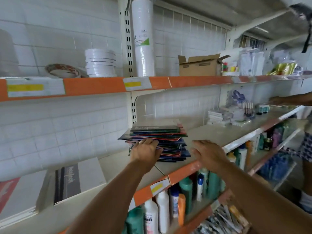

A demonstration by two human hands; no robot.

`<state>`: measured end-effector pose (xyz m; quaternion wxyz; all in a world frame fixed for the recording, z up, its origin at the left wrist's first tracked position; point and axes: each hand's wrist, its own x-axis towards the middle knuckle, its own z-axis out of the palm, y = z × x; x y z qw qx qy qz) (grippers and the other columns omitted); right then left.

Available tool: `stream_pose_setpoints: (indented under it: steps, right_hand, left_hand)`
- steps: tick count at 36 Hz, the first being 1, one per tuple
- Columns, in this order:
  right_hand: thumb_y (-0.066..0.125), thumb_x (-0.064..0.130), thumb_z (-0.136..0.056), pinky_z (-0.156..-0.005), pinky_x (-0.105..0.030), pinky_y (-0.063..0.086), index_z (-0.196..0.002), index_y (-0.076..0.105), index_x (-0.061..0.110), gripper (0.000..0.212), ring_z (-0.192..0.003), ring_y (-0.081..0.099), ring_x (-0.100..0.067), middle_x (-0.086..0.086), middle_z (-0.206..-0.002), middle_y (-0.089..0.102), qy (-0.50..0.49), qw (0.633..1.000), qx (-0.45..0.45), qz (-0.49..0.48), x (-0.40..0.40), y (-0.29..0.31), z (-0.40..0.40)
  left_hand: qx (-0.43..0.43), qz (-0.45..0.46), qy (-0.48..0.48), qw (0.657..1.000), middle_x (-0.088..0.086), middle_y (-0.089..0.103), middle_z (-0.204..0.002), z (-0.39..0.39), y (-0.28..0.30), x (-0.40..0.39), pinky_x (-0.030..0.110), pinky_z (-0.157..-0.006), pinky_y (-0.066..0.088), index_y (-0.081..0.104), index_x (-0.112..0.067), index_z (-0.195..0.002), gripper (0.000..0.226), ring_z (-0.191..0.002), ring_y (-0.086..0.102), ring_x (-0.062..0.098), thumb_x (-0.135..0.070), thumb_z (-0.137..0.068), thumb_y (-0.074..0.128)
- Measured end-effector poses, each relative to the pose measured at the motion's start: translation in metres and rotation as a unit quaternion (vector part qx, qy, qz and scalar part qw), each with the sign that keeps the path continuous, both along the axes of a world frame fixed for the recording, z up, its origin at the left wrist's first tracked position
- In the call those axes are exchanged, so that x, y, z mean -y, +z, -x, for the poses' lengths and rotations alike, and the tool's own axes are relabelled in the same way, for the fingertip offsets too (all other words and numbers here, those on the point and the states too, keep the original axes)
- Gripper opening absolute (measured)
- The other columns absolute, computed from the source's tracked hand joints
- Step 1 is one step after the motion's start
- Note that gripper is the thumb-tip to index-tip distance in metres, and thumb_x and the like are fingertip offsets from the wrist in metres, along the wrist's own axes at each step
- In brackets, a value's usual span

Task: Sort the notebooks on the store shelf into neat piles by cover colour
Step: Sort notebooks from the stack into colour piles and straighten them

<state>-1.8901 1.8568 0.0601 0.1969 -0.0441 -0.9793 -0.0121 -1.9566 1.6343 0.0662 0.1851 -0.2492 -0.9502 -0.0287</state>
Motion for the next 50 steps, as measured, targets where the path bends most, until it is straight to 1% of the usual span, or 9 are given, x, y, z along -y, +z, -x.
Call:
stream_pose_setpoints:
  steps: [6, 14, 19, 22, 27, 30, 33, 42, 50]
  right_hand:
    - [0.035, 0.022, -0.101, -0.101, -0.030, 0.039, -0.147, 0.030, 0.023, 0.047, -0.125, 0.044, -0.019, -0.001, -0.141, 0.049, -0.022, 0.999, 0.012, -0.022, -0.019, 0.016, 0.040]
    - [0.038, 0.009, -0.097, -0.100, -0.029, 0.038, -0.147, 0.032, 0.021, 0.052, -0.127, 0.043, -0.018, -0.001, -0.142, 0.048, -0.004, 1.000, -0.005, -0.008, -0.037, 0.021, 0.081]
    - [0.043, 0.001, -0.092, -0.101, -0.031, 0.039, -0.146, 0.033, 0.022, 0.059, -0.126, 0.045, -0.020, -0.003, -0.141, 0.049, 0.050, 0.999, -0.017, 0.007, -0.047, 0.023, 0.104]
    - [0.047, -0.003, -0.089, -0.098, -0.031, 0.043, -0.144, 0.037, 0.026, 0.062, -0.124, 0.047, -0.019, -0.001, -0.140, 0.051, 0.094, 0.995, -0.027, 0.020, -0.048, 0.026, 0.116]
    - [0.053, 0.006, -0.091, -0.096, -0.030, 0.040, -0.139, 0.041, 0.020, 0.051, -0.123, 0.047, -0.019, 0.000, -0.139, 0.051, 0.165, 0.986, -0.020, 0.024, -0.050, 0.029, 0.134]
    - [0.057, 0.002, -0.087, -0.108, -0.033, 0.035, -0.147, 0.031, 0.016, 0.067, -0.132, 0.041, -0.020, -0.003, -0.148, 0.041, 0.200, 0.979, -0.001, 0.020, -0.049, 0.029, 0.140]
    - [0.059, -0.002, -0.083, -0.110, -0.034, 0.035, -0.149, 0.026, 0.018, 0.076, -0.131, 0.042, -0.020, -0.004, -0.148, 0.040, 0.222, 0.975, 0.009, 0.011, -0.048, 0.028, 0.146]
    - [0.058, -0.002, -0.083, -0.107, -0.035, 0.035, -0.148, 0.028, 0.020, 0.075, -0.124, 0.044, -0.022, -0.006, -0.137, 0.051, 0.247, 0.969, -0.013, 0.006, -0.053, 0.022, 0.155]
    - [0.052, 0.003, -0.087, -0.114, -0.036, 0.023, -0.145, 0.036, 0.019, 0.063, -0.129, 0.039, -0.023, -0.003, -0.140, 0.047, 0.241, 0.968, -0.048, -0.040, -0.052, 0.027, 0.152]
  left_hand:
    - [-0.009, -0.012, -0.021, 1.000, -0.001, 0.035, -0.149, 0.036, 0.015, -0.033, 0.038, -0.112, 0.028, 0.032, -0.025, -0.144, 0.048, -0.136, 0.035, 0.019, -0.046, -0.102, 0.024]
    - [-0.014, -0.011, -0.035, 0.999, 0.003, 0.032, -0.150, 0.067, 0.021, -0.078, 0.040, -0.116, 0.016, 0.031, -0.022, -0.143, 0.050, -0.139, 0.028, 0.023, -0.048, -0.101, 0.025]
    - [0.007, 0.000, 0.019, 1.000, 0.006, 0.026, -0.155, 0.086, 0.024, -0.103, 0.045, -0.118, 0.011, 0.022, -0.022, -0.149, 0.065, -0.145, 0.017, 0.025, -0.060, -0.097, 0.019]
    - [0.037, 0.022, 0.076, 0.996, 0.007, 0.033, -0.151, 0.089, 0.023, -0.116, 0.049, -0.116, 0.012, 0.028, -0.020, -0.146, 0.072, -0.142, 0.023, 0.027, -0.067, -0.093, 0.015]
    - [0.053, 0.010, 0.116, 0.992, 0.004, 0.038, -0.147, 0.082, 0.018, -0.125, 0.046, -0.114, 0.018, 0.035, -0.021, -0.142, 0.067, -0.138, 0.030, 0.024, -0.065, -0.094, 0.023]
    - [0.052, 0.013, 0.128, 0.990, 0.003, 0.036, -0.148, 0.075, 0.019, -0.122, 0.047, -0.115, 0.016, 0.034, -0.023, -0.142, 0.065, -0.139, 0.029, 0.023, -0.065, -0.093, 0.032]
    - [0.060, 0.003, 0.150, 0.987, 0.004, 0.041, -0.142, 0.068, 0.021, -0.119, 0.048, -0.116, 0.015, 0.037, -0.023, -0.137, 0.061, -0.137, 0.031, 0.025, -0.063, -0.090, 0.041]
    - [0.071, -0.027, 0.211, 0.975, 0.005, 0.047, -0.139, 0.048, 0.026, -0.116, 0.050, -0.116, 0.018, 0.032, -0.021, -0.135, 0.047, -0.133, 0.038, 0.026, -0.028, -0.092, 0.049]
    - [0.013, 0.069, 0.267, 0.961, 0.011, 0.042, -0.136, 0.052, 0.030, -0.107, 0.042, -0.102, 0.039, 0.011, -0.023, -0.150, 0.077, -0.123, 0.047, 0.032, -0.007, -0.090, 0.056]
